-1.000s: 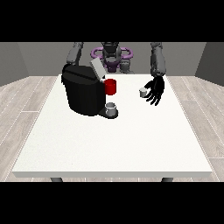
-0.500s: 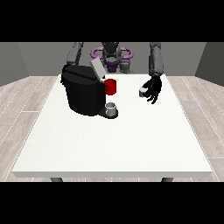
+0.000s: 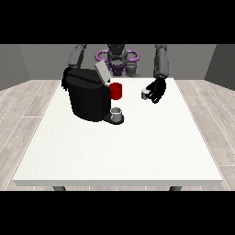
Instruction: Insert the coffee pod into the coffee machine and close the lid
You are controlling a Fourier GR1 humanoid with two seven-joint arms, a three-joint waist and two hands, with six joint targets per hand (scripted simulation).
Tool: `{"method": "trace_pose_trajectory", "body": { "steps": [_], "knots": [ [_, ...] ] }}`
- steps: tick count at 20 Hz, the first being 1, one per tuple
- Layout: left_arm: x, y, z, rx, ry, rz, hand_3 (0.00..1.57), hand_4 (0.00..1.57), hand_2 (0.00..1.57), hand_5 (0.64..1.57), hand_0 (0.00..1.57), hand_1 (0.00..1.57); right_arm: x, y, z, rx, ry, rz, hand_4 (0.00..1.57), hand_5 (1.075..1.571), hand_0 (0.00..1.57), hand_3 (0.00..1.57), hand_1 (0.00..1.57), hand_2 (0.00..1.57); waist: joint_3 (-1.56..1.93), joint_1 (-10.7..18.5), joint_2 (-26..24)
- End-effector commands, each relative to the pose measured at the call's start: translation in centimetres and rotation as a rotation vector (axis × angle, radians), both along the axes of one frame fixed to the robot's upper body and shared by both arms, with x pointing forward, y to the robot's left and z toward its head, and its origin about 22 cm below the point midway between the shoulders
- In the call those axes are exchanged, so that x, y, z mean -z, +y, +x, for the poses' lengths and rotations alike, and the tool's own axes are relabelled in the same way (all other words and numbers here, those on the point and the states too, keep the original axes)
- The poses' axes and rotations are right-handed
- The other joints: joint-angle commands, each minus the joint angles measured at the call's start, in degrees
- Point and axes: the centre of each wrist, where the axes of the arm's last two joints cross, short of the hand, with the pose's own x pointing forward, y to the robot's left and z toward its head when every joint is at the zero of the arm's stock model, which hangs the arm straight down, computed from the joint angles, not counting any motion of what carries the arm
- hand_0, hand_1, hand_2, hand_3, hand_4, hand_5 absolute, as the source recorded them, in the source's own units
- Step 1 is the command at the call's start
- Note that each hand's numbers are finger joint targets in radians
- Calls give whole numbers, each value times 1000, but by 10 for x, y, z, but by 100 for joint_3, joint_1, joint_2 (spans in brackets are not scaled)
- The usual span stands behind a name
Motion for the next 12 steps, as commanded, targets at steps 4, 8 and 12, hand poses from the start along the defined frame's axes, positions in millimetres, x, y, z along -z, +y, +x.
{"method": "trace_pose_trajectory", "body": {
  "steps": [4,8,12],
  "knots": [
    [-10,-23,11,35,54,-88,1348,571,1437,1571,1457,1457,14,-25,-3,18,80,-13,283,1571,0,0,0,0,-12,220,-403],
    [-15,-18,12,78,25,-74,1284,602,1377,1571,1404,1404,25,4,-14,-11,65,-41,262,1571,0,0,0,0,-14,141,-495],
    [-50,-31,32,84,50,-145,1326,563,1385,1571,1364,1364,31,0,-16,-15,94,-43,249,1571,0,0,0,0,-13,165,-769]
  ]
}}
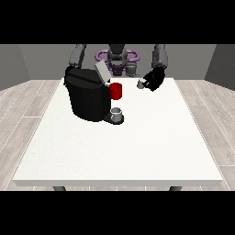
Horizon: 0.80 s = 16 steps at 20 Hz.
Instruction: Insert the coffee pod into the coffee machine and close the lid
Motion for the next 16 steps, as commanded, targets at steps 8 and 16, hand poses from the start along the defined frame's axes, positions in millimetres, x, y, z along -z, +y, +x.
{"method": "trace_pose_trajectory", "body": {
  "steps": [8,16],
  "knots": [
    [-32,-8,15,-43,-8,-76,1297,573,1249,1571,1193,1193,-7,-7,-3,-36,6,-20,314,1571,0,0,0,0,-2,-221,-252],
    [-75,-59,29,15,-6,-102,1359,658,1412,1571,1365,1365,6,-26,-10,1,30,11,192,1571,0,0,0,0,0,-117,-402]
  ]
}}
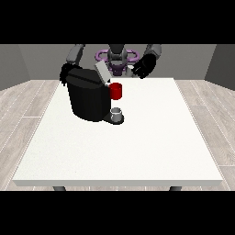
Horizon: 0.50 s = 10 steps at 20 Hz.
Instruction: Insert the coffee pod into the coffee machine and close the lid
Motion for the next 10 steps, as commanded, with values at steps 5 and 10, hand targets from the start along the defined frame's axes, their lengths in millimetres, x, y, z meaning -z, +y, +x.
{"method": "trace_pose_trajectory", "body": {
  "steps": [5,10],
  "knots": [
    [-68,-34,20,-17,-70,-40,1335,615,1448,1571,1459,1459,6,1,5,-17,-45,12,232,1571,0,0,0,0,2,-80,350],
    [-110,18,33,-116,-154,-83,1351,602,1410,1571,1354,1354,-20,-3,19,-123,-161,11,136,1571,0,0,0,0,1,-553,991]
  ]
}}
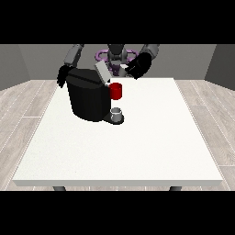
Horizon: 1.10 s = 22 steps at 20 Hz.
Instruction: Insert the coffee pod into the coffee machine and close the lid
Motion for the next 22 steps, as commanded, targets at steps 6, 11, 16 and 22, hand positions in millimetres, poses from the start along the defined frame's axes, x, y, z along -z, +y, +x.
{"method": "trace_pose_trajectory", "body": {
  "steps": [6,11,16,22],
  "knots": [
    [-38,-4,13,-55,-98,-50,1356,629,1442,1571,1388,1388,-23,26,26,-135,-117,13,68,1571,0,0,0,0,0,-235,726],
    [-87,14,18,-73,-160,-64,1431,604,1501,1571,1506,1506,-39,8,44,-119,-173,-1,305,1571,0,0,0,0,1,-206,1086],
    [-84,34,20,-125,-133,-118,1389,595,1475,1571,1438,1438,-41,14,43,-155,-142,-9,202,1571,0,0,0,0,-1,-446,1167],
    [-96,24,21,-120,-190,-27,1349,658,1465,1571,1400,1400,-50,20,56,-157,-176,-24,191,1571,0,0,0,0,1,-473,1470]
  ]
}}
